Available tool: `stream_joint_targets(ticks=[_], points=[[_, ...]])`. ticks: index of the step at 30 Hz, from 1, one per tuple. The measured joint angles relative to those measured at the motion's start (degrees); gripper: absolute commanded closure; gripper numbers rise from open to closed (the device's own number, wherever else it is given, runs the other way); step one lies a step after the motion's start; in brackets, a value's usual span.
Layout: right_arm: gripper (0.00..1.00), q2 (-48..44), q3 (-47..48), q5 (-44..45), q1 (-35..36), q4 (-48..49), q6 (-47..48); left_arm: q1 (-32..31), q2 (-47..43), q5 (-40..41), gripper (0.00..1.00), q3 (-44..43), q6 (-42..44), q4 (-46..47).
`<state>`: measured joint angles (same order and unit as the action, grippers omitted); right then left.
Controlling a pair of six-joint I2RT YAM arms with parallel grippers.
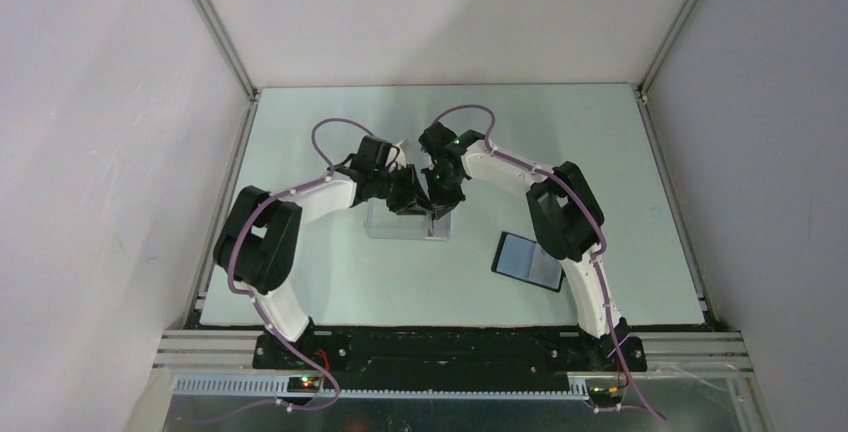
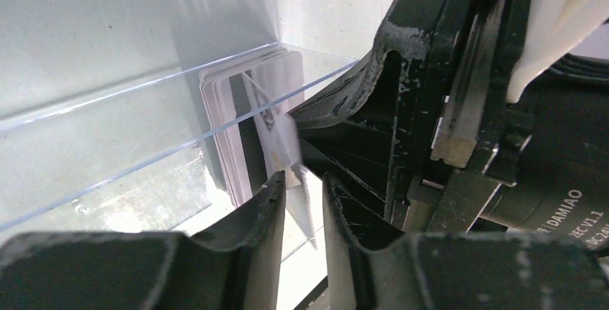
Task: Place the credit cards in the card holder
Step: Pick up the credit card from the storage box.
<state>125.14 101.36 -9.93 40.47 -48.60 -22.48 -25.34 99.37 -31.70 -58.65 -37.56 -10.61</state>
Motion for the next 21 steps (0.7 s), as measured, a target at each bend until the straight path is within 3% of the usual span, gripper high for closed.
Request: stream_joint_targets(ticks=[3,7,10,21], points=[[0.99,0.0,0.0,0.0,0.0,0.1,0.0,0.0,0.0,0.1,0.87,0.0,-0.1,0.0],[0.98,0.0,0.0,0.1,0.0,0.0,0.0,0.0,0.0,0.3,0.99,0.0,-0.2,-0.1],[0.95,-0.1,0.0,0.3,-0.3,-0.3,0.0,0.3,0.0,1.2,1.00,0.0,0.0,-0.5],[0.55,-5.2,-0.4,-0.8,-0.7,0.4,-0.5,1.1,-2.8,3.7,1.00,2.3,0.0,-0.7]])
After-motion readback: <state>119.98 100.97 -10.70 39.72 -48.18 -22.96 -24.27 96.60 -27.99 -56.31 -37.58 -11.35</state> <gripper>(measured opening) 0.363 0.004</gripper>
